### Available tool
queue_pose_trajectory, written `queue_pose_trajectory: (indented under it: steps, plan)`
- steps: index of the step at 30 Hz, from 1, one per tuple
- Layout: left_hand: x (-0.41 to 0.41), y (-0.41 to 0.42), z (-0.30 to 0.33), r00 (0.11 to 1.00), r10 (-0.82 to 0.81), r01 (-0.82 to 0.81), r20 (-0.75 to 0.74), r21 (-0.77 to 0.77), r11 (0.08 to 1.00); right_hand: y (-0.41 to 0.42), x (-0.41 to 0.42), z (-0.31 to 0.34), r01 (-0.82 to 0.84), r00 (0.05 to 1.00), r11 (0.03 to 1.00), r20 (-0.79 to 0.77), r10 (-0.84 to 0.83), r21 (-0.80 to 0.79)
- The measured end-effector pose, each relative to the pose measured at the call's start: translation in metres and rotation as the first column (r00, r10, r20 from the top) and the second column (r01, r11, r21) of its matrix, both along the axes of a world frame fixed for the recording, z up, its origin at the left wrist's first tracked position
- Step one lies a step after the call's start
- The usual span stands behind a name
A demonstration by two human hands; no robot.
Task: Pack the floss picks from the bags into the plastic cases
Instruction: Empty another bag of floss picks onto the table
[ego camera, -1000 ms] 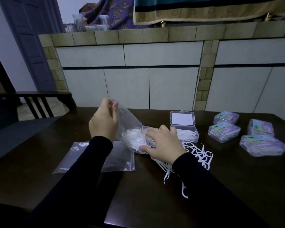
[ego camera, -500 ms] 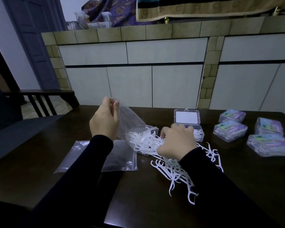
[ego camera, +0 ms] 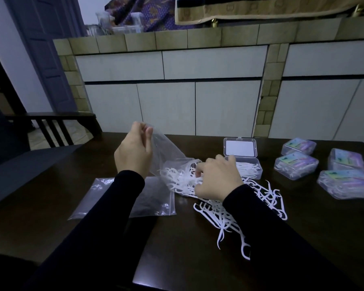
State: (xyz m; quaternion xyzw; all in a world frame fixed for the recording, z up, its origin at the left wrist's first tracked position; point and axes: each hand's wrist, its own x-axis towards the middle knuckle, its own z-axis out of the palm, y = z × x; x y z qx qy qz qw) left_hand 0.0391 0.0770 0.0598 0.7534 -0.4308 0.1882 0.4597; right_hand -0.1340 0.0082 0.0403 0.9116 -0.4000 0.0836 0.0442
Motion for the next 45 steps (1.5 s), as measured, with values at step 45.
queue_pose_trajectory:
  steps: [45]
  plan:
    - [0.002, 0.004, 0.002, 0.996, -0.037, 0.025, -0.082, -0.144, 0.989, 0.000, 0.020, -0.013, -0.195, 0.966, 0.980, 0.179, 0.187, 0.029]
